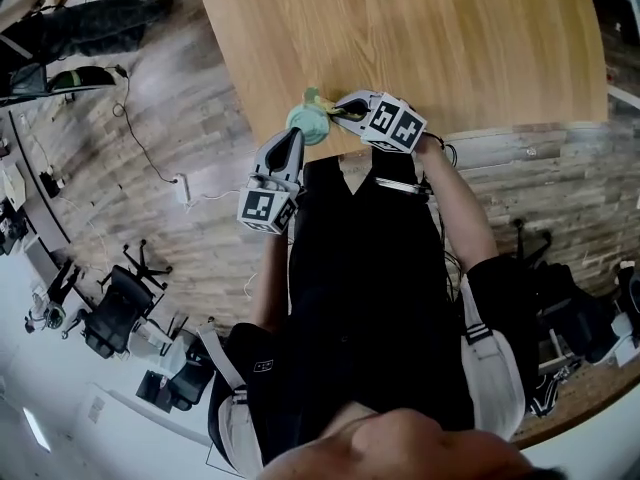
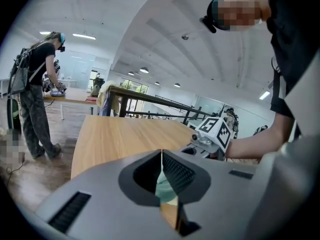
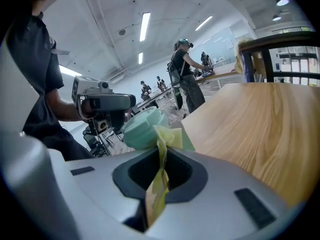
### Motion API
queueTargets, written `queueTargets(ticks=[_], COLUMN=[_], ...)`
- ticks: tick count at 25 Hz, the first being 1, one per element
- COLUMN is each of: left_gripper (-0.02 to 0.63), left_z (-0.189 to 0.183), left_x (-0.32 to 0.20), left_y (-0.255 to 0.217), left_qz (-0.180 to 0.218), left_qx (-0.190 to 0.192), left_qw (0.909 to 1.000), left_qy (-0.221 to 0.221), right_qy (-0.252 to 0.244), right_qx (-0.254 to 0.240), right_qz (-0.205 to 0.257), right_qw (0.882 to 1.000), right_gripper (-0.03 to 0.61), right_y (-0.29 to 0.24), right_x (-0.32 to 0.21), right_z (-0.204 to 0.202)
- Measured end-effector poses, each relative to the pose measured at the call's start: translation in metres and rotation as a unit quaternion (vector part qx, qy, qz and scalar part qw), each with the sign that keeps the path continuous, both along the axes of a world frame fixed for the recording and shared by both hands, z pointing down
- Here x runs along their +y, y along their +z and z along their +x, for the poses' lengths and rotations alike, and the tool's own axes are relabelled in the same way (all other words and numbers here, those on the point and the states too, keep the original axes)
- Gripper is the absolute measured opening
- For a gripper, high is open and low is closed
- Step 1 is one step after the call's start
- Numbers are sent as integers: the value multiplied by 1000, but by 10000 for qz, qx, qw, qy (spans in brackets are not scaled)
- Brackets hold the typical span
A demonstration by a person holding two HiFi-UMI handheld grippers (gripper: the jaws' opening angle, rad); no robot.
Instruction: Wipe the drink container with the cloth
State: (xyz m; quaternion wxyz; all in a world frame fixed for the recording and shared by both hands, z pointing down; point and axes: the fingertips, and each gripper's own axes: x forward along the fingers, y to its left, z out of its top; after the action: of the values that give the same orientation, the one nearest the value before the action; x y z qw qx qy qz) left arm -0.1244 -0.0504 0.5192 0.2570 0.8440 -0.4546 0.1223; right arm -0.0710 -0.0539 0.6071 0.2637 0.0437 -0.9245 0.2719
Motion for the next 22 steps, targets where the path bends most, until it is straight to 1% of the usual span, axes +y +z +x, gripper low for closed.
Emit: queueTargets(ticks=[5,6,8,11,13,15,18,20,22], left_gripper=[26,26,26,26,26,26,26,26,26], left_z=[-11,-11,-7,-6,-4,-6,-15,-17,-16], left_x=[5,4,6,13,11,10,10,10,9], left_y=[12,14,17,21,22,21,21,21,21], left_qz=[-141,-137,-131,-169,-146,-74,35,123,167], left_qx=[205,216,189,219,321,380,387,353,264], left_qw=[9983,9975,9947,9876,9827,9774,9678,9623,9594], left_qy=[528,664,1003,1548,1821,2079,2486,2693,2803], right_qy=[602,792,1336,2327,2857,3221,3721,4007,4219], right_qx=[484,565,699,796,867,873,757,607,390], right_qz=[-178,-213,-314,-533,-587,-557,-427,-296,-125], right_qw=[9969,9950,9881,9678,9526,9410,9241,9137,9057], right_gripper=[43,43,43,43,43,43,43,43,43], right_y=[35,42,53,67,76,79,69,54,35], right_x=[9,8,6,10,11,14,18,22,27], right_z=[-8,-6,0,3,7,4,-5,-5,-3])
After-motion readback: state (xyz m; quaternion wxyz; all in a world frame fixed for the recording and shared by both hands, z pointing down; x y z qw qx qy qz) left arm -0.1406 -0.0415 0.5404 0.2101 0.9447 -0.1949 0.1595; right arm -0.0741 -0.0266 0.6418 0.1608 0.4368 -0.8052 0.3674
